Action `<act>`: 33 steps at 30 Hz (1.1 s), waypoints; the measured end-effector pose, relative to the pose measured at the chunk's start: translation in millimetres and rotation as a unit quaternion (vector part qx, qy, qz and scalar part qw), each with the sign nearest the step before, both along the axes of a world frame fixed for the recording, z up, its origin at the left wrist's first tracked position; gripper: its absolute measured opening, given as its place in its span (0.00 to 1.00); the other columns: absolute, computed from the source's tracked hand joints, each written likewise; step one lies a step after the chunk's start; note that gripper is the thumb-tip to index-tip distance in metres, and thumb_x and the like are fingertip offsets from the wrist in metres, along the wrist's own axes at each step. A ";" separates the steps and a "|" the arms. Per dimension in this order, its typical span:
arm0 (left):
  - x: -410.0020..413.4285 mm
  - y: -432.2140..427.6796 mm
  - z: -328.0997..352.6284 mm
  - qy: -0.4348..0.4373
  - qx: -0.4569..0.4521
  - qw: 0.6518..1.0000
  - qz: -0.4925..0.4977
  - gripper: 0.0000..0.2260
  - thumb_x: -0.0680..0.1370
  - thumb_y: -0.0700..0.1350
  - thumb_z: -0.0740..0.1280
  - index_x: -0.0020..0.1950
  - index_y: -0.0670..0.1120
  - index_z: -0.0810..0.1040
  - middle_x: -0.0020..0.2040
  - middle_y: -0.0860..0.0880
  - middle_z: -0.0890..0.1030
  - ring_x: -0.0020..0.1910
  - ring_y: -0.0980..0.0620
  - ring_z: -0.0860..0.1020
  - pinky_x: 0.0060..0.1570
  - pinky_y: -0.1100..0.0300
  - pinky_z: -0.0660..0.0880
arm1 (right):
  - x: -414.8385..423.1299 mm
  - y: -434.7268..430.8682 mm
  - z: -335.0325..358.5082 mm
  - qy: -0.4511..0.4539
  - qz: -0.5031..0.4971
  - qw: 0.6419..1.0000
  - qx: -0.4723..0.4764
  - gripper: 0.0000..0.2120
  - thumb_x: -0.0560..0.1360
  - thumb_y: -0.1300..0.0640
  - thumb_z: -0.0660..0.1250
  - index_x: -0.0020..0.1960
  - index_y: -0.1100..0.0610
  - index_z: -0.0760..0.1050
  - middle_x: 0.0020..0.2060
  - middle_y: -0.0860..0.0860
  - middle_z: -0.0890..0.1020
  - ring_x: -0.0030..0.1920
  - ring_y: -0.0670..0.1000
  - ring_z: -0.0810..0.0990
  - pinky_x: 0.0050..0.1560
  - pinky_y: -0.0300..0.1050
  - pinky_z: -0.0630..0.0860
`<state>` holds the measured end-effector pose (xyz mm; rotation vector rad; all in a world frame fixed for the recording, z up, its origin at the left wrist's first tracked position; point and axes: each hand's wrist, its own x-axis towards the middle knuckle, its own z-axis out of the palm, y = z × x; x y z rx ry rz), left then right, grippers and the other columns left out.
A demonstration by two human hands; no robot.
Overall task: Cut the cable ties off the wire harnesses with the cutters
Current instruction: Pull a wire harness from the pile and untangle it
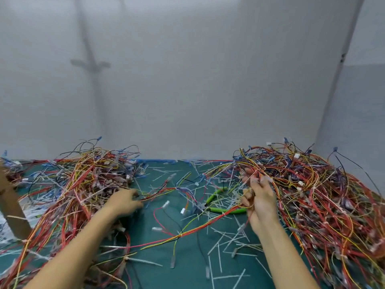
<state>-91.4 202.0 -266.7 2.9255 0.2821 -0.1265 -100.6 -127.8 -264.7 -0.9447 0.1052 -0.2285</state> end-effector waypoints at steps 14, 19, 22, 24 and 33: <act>10.9 27.3 38.5 -0.253 -0.449 0.822 0.241 0.05 0.79 0.33 0.61 0.44 0.36 0.75 0.42 0.38 0.78 0.37 0.45 0.74 0.36 0.53 0.69 | 4.9 -10.8 1.0 0.018 -0.118 0.992 -0.041 0.10 0.82 0.57 0.63 0.62 0.57 0.71 0.37 0.48 0.80 0.27 0.41 0.64 0.22 0.32 0.62; 9.2 13.6 53.8 -0.152 -0.071 0.978 0.126 0.09 0.77 0.42 0.66 0.56 0.48 0.76 0.54 0.44 0.80 0.51 0.43 0.79 0.49 0.50 0.76 | 1.7 -7.4 1.7 0.021 -0.118 0.992 -0.034 0.05 0.82 0.55 0.62 0.56 0.54 0.73 0.36 0.47 0.74 0.29 0.42 0.65 0.24 0.33 0.64; 5.7 -21.7 43.2 0.004 0.111 0.994 -0.012 0.25 0.74 0.49 0.67 0.70 0.51 0.67 0.69 0.45 0.71 0.67 0.43 0.71 0.65 0.46 0.69 | -3.9 1.1 3.0 -0.022 -0.081 0.995 -0.051 0.09 0.82 0.56 0.61 0.48 0.48 0.77 0.36 0.43 0.80 0.27 0.40 0.66 0.26 0.32 0.63; 7.0 -52.6 31.7 -0.003 0.100 0.990 -0.097 0.27 0.75 0.54 0.66 0.73 0.54 0.64 0.72 0.47 0.67 0.71 0.45 0.67 0.68 0.44 0.64 | -7.4 7.7 4.8 -0.032 -0.042 0.997 -0.051 0.12 0.83 0.57 0.60 0.46 0.48 0.79 0.34 0.43 0.81 0.26 0.40 0.67 0.24 0.31 0.66; 20.7 -99.0 -8.4 -0.037 0.170 0.960 -0.220 0.15 0.84 0.53 0.53 0.68 0.55 0.72 0.67 0.50 0.74 0.64 0.46 0.75 0.56 0.49 0.74 | -11.7 7.4 3.9 -0.002 -0.047 0.999 0.003 0.28 0.83 0.71 0.48 0.49 0.40 0.73 0.38 0.38 0.84 0.39 0.46 0.76 0.36 0.41 0.76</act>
